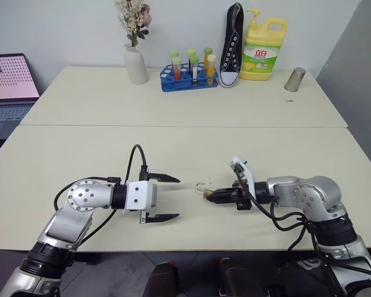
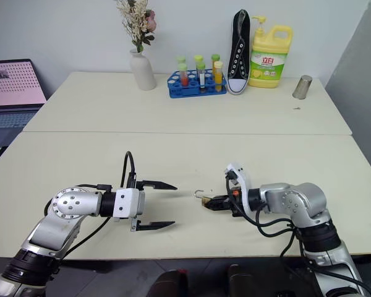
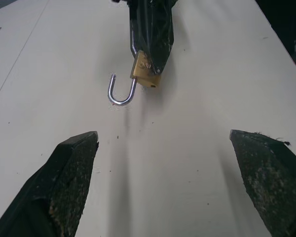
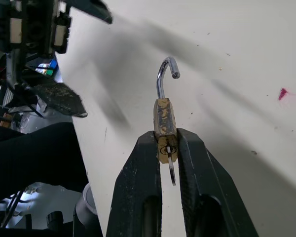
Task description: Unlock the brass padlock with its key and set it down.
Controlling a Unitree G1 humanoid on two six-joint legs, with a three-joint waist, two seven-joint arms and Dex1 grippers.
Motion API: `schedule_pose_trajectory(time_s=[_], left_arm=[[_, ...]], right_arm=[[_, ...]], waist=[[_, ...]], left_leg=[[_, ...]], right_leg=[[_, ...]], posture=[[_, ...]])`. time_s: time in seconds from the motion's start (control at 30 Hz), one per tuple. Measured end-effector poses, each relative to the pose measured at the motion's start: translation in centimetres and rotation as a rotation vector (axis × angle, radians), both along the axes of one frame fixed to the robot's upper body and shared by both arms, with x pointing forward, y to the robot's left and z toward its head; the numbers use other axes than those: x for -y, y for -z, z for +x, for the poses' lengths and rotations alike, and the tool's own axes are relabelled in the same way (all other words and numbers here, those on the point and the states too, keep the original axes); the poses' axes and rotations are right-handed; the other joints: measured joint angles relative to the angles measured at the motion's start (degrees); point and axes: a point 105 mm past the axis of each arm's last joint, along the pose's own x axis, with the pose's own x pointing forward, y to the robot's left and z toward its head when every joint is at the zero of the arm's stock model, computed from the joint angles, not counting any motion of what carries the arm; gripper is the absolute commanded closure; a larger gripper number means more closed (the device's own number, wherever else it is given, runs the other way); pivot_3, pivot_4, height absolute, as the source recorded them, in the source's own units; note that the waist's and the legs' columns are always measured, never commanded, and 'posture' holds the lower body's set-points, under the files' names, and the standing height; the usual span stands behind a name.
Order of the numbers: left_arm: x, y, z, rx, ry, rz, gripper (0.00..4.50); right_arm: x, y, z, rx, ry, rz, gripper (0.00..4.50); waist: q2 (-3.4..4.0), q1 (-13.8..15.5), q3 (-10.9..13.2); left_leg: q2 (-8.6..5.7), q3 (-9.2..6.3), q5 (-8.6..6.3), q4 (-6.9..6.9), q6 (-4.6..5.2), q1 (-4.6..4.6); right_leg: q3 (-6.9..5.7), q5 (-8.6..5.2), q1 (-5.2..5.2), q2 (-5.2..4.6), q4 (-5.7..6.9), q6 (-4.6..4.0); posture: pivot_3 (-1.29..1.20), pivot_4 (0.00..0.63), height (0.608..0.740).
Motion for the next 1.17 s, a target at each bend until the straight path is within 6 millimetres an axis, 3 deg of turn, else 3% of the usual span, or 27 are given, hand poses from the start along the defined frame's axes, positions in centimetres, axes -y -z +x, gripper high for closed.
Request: schedule_pose_trajectory(time_s=[0.1, 0.2, 0.43, 0.53, 0.63, 0.8, 0.93, 1.17], left_arm=[[0.1, -0.1, 0.1, -0.004, 0.0, -0.002, 0.0], [0.6, -0.5, 0.3, 0.007, 0.005, -0.013, 0.0], [1.7, -1.2, 0.2, -0.104, -0.032, -0.096, 0.0], [1.9, -1.3, 0.2, -0.185, -0.07, -0.126, 0.0], [1.5, -0.9, 0.3, -0.258, -0.123, -0.118, 0.0], [1.3, -1.0, 0.1, -0.279, -0.148, -0.091, 0.0], [-0.2, -0.5, -0.1, -0.27, -0.172, -0.022, 0.0], [-0.5, -0.7, -0.2, -0.254, -0.121, -0.025, 0.0]], right_arm=[[-0.2, 0.6, 0.5, -0.053, 0.008, -0.018, 4.38], [0.1, 1.5, 0.9, -0.083, 0.016, -0.063, 3.35], [0.2, 0.7, 0.6, -0.047, -0.039, -0.065, 0.88], [1.5, 0.3, 0.4, 0.131, -0.087, -0.185, 0.04], [4.0, 0.4, 0.7, 0.296, -0.094, -0.313, 0.04], [4.8, 0.1, -0.2, 0.433, -0.129, -0.309, 0.04], [5.7, -2.6, -1.9, 0.647, -0.191, -0.281, 0.04], [6.0, -5.2, -3.2, 0.737, -0.155, -0.211, 0.04]], waist=[[0.0, 0.0, 0.0], [0.0, 0.1, 0.0], [0.0, 0.1, 0.0], [0.02, 0.2, 0.0], [-0.01, 0.3, 0.0], [0.0, 0.1, 0.0], [0.07, 0.1, 0.1], [0.05, 0.2, 0.1]], left_leg=[[-0.01, 0.0, 0.0, 0.0, 0.0, -0.01], [-0.05, 0.0, 0.0, 0.0, 0.0, -0.02], [-0.04, -0.04, 0.0, 0.03, 0.0, -0.01], [-0.1, -0.08, 0.0, 0.07, 0.0, 0.0], [-0.15, -0.03, 0.0, 0.08, 0.0, 0.0], [-0.06, -0.06, 0.0, 0.01, 0.0, -0.01], [-0.03, -0.05, -0.01, -0.01, -0.02, -0.02], [-0.03, -0.03, -0.01, 0.04, -0.02, 0.02]], right_leg=[[-0.01, 0.0, 0.0, 0.01, 0.0, 0.0], [-0.01, 0.0, 0.0, 0.0, 0.0, 0.0], [-0.03, 0.01, 0.03, 0.01, 0.0, 0.03], [-0.09, 0.01, 0.07, 0.01, -0.01, 0.06], [-0.08, 0.01, 0.1, 0.03, -0.07, 0.13], [-0.04, 0.01, 0.04, 0.04, -0.06, 0.12], [-0.04, 0.0, 0.01, 0.02, -0.06, 0.11], [-0.02, 0.0, 0.05, 0.01, -0.04, 0.11]], posture=[[0.0, 0.15, 0.74], [0.0, 0.15, 0.74], [0.0, 0.15, 0.74], [0.0, 0.15, 0.74], [0.0, 0.15, 0.74], [0.0, 0.15, 0.74], [0.0, 0.15, 0.74], [0.0, 0.15, 0.74]])
